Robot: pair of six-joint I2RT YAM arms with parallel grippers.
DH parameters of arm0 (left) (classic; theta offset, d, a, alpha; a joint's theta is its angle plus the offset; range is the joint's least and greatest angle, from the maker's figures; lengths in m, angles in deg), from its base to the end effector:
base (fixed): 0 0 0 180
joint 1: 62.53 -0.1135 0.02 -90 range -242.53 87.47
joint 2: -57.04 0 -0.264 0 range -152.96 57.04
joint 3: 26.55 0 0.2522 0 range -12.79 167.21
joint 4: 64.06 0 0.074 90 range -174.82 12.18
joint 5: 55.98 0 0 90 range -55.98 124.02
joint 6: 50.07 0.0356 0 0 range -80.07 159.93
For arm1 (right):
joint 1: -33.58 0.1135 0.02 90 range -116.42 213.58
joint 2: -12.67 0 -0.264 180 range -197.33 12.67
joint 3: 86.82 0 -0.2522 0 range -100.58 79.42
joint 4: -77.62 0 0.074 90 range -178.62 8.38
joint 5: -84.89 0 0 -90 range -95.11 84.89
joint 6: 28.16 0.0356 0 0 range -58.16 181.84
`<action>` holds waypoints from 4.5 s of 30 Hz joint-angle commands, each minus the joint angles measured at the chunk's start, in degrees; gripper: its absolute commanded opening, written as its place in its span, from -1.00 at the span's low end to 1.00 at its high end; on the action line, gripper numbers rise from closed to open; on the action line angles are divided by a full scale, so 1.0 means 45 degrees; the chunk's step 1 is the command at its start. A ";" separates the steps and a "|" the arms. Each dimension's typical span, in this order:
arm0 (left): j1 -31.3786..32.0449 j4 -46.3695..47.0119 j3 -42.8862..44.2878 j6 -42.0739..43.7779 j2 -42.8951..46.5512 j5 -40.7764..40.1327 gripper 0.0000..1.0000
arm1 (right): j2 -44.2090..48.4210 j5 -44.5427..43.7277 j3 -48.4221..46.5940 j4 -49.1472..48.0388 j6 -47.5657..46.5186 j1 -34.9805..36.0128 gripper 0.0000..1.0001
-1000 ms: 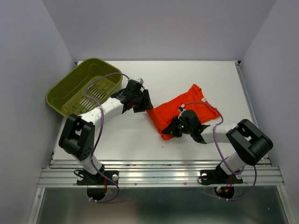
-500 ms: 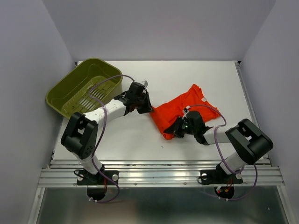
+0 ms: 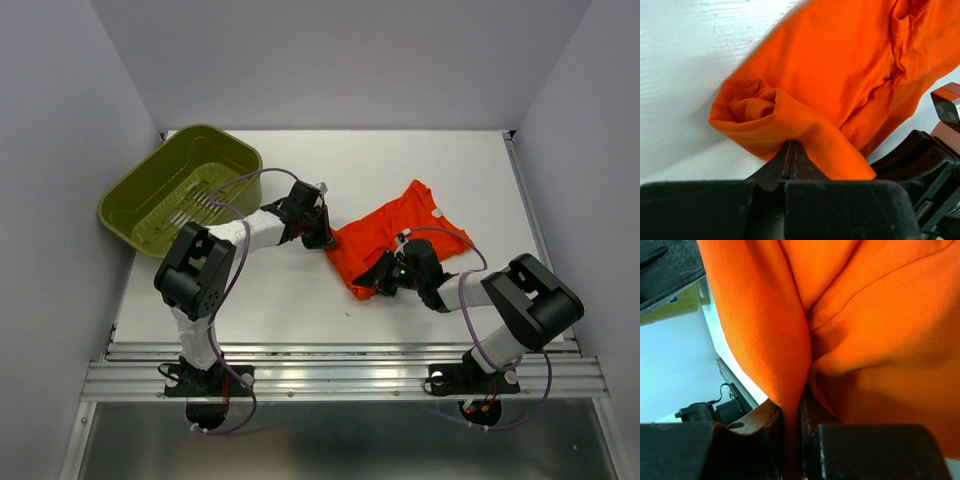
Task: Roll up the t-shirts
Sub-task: Roll the T-shirt to the center of the board.
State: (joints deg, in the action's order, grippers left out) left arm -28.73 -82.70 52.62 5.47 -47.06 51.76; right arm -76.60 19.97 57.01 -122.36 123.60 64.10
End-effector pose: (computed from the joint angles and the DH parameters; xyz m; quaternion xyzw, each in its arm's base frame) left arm 0.3190 -0.2266 0.1889 0.0555 0.9084 -0.3358 0.2429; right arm 0.2138 0.1435 0.1177 0.1315 0.8545 0.4675 0.1845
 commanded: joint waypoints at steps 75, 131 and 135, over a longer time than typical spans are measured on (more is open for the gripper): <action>0.0360 0.0421 0.2594 0.0431 -0.1614 0.0726 -1.00 | 0.1832 0.1379 -0.1309 0.4802 -0.2359 -0.0103 -0.99; 0.0516 -0.0574 0.1363 0.0763 0.0866 -0.0094 -1.00 | 0.5426 -0.0202 -0.2050 1.0467 -0.5892 0.0149 -0.69; 0.0496 -0.0594 0.1344 0.0763 0.0886 -0.0152 -1.00 | 0.4958 -0.0125 -0.2167 1.0116 -0.5756 0.0268 -0.82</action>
State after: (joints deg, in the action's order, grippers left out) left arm -26.85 -85.39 56.94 7.81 -42.88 51.39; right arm -52.84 17.92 48.85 -75.23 98.46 64.38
